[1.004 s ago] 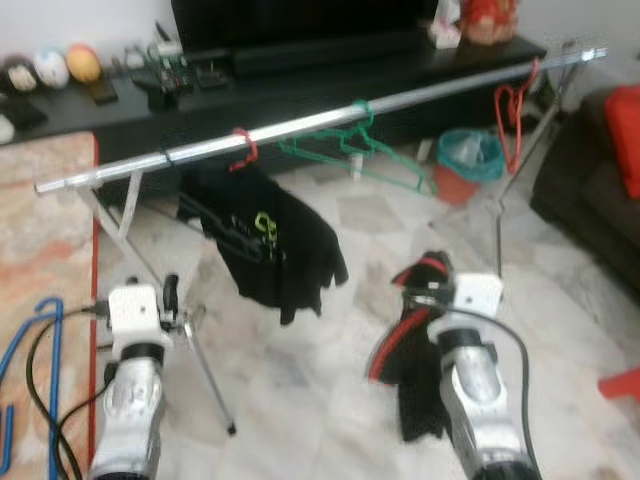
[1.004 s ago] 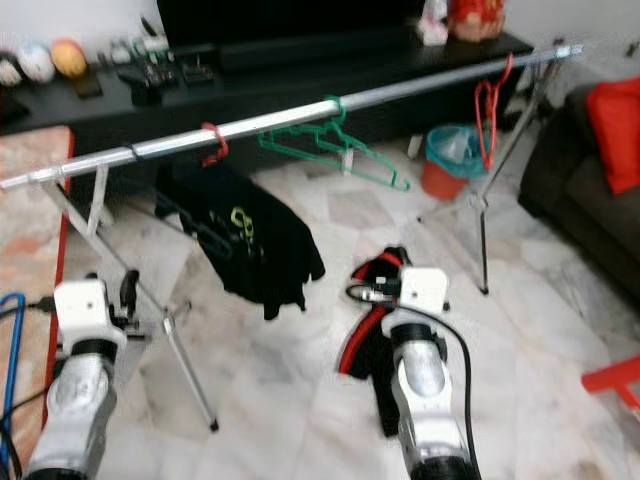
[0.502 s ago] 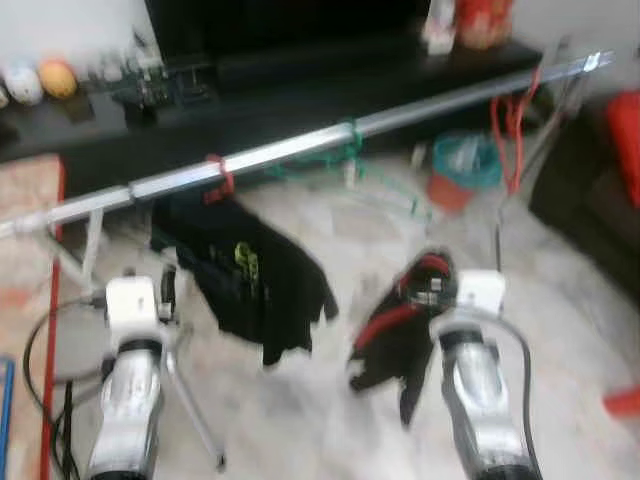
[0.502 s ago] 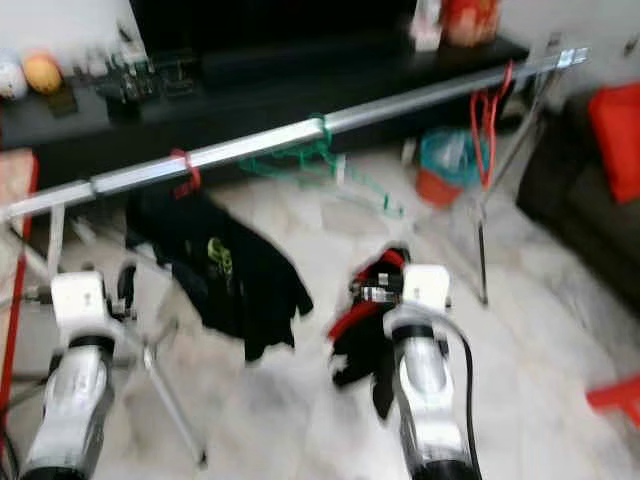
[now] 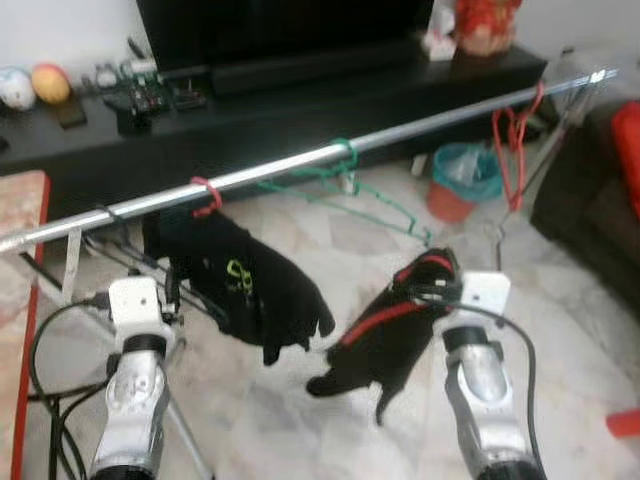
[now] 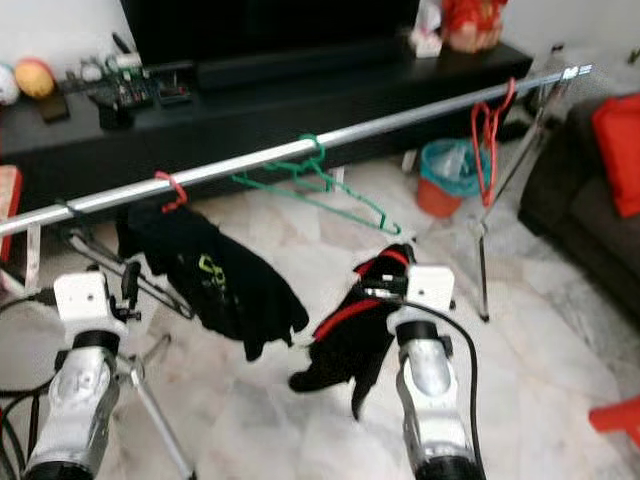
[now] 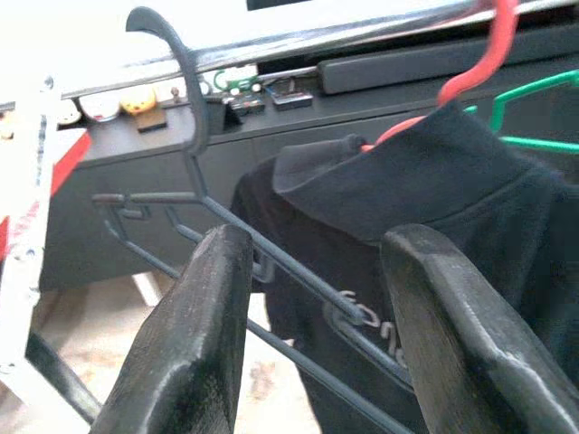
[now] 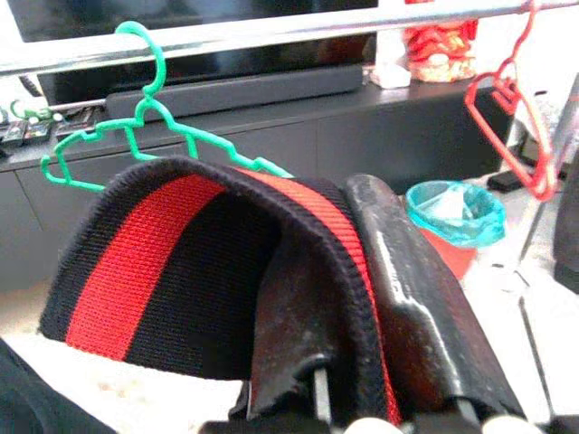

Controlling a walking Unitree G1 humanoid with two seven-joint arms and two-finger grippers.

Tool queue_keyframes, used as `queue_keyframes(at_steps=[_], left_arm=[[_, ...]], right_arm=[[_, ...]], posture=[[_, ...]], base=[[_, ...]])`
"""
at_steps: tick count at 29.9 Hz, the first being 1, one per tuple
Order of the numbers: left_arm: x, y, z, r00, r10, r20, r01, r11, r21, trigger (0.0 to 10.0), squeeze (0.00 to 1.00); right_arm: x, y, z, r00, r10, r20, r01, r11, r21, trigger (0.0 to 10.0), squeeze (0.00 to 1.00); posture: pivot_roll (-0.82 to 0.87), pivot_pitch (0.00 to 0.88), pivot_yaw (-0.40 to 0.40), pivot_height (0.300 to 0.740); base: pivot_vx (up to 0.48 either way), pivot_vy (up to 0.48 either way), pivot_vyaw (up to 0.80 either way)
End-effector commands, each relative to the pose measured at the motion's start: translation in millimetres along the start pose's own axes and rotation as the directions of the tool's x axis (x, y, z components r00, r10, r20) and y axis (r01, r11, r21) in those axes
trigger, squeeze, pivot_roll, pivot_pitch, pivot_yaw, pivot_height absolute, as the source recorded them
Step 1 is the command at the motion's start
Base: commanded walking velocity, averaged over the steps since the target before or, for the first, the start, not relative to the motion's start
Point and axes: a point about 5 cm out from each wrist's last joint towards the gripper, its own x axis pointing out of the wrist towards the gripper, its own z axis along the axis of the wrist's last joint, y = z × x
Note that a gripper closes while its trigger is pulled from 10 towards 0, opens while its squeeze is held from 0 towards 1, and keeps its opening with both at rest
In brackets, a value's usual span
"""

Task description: Hang hanger

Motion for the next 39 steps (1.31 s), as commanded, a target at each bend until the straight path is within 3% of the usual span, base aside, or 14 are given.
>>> queue_keyframes(at_steps=[1, 8, 11, 39], left_arm=[[0.9, -0.9, 3.5, 1.000, -0.015, 0.009, 0.015, 1.000, 0.002, 10.0, 0.00], [1.6, -6.6, 5.3, 0.999, -0.047, 0.011, 0.047, 0.999, -0.003, 10.0, 0.00], [1.3, -6.8, 5.3, 0.999, -0.051, 0.011, 0.051, 0.999, -0.004, 10.0, 0.00], [2.9, -11.2, 11.9, 0.996, -0.082, 0.036, 0.081, 0.996, 0.023, 10.0, 0.00]], right_arm=[[2.2, -1.1, 6.2, 0.999, -0.007, 0.031, 0.007, 1.000, 0.006, 10.0, 0.00], [3.0, -3.7, 4.4, 0.999, -0.036, 0.011, 0.036, 0.999, 0.022, 10.0, 0.00], [3.4, -3.5, 4.2, 0.999, -0.036, 0.010, 0.036, 0.999, 0.021, 10.0, 0.00], [2.3, -0.4, 6.7, 0.999, -0.024, 0.041, 0.023, 1.000, 0.021, 10.0, 0.00]], posture=[[0.02, 0.080, -0.005, 0.740], [0.02, 0.080, -0.004, 0.740], [0.02, 0.079, -0.003, 0.740], [0.02, 0.079, 0.000, 0.740]], base=[[0.000, 0.000, 0.00], [0.000, 0.000, -0.06], [0.000, 0.282, -0.78], [0.000, 0.271, 0.00]])
